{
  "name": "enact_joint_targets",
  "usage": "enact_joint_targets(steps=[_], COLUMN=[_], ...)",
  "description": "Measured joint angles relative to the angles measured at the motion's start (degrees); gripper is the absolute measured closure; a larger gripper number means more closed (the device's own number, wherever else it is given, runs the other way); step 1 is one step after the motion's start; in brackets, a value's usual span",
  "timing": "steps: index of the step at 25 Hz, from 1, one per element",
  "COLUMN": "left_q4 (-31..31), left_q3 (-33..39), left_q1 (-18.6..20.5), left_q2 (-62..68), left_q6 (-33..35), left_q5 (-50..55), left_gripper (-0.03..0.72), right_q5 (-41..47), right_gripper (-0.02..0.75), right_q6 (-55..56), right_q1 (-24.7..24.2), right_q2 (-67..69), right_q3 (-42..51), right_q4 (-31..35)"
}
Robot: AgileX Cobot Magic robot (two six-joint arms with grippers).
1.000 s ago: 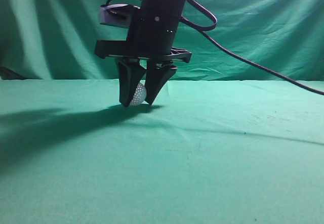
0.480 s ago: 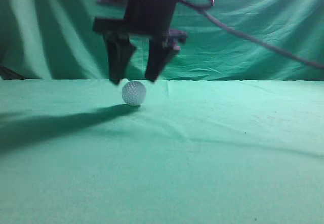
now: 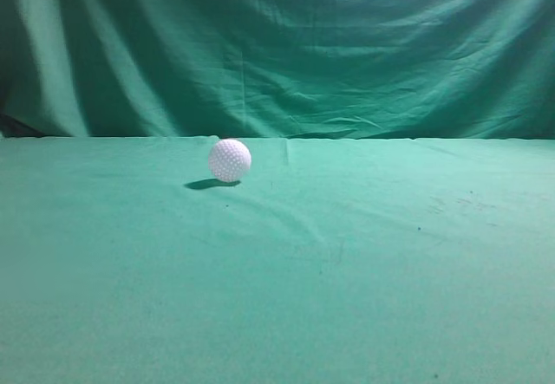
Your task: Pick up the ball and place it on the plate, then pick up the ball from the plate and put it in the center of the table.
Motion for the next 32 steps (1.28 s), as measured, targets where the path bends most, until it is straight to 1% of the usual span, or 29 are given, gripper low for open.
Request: enact_joint_targets(steps=[1,2,3,4,5,7,10,13,15,20,22,26,32], left_q4=[-1.79,-4.27,-6.98,-9.18,-10.60,-13.66,-17.03,-17.39,-17.39,-17.75,-17.75,-17.85,-17.96], left_q3=[0.00,0.14,0.58,1.15,1.91,3.48,6.12,8.78,11.08,15.58,16.51,16.72,16.72], left_q1=[0.00,0.00,0.00,0.00,0.00,0.00,0.00,0.00,0.00,0.00,0.00,0.00,0.00], left_q2=[0.00,0.00,0.00,0.00,0.00,-0.55,-1.09,-1.09,-1.09,-1.09,-1.09,-1.09,-1.09], left_q6=[-1.31,-1.78,-0.57,2.21,6.55,13.97,18.10,19.01,19.11,19.21,19.21,19.21,19.21], left_q5=[-0.49,-0.55,-0.66,-0.66,-0.18,1.29,2.48,1.76,-0.53,-6.55,-6.93,-6.93,-7.06], left_gripper=[0.688,0.688,0.688,0.688,0.688,0.688,0.688,0.688,0.688,0.688,0.688,0.688,0.688], right_q5=[1.25,2.26,2.73,2.73,2.45,0.21,-5.28,-11.54,-15.67,-26.03,-29.98,-36.52,-45.00], right_gripper=[0.685,0.703,0.738,0.738,0.738,0.738,0.738,0.738,0.738,0.738,0.738,0.738,0.738], right_q6=[1.08,1.73,1.99,2.21,2.49,2.73,2.86,2.95,2.95,3.06,3.08,3.85,11.13], right_q1=[0.00,0.00,0.00,0.00,0.00,0.00,0.00,0.00,0.00,0.00,0.00,0.00,0.00], right_q2=[-2.18,-4.28,-6.38,-8.19,-10.57,-15.58,-24.84,-33.70,-39.33,-54.14,-59.33,-68.18,-74.49], right_q3=[0.00,0.00,0.00,0.69,1.74,6.47,16.78,28.71,37.23,55.28,62.09,73.13,85.81], right_q4=[-0.59,-1.03,-1.00,-1.06,-1.06,-1.06,-1.06,-0.95,-0.82,-0.82,-0.82,-0.35,-0.35])
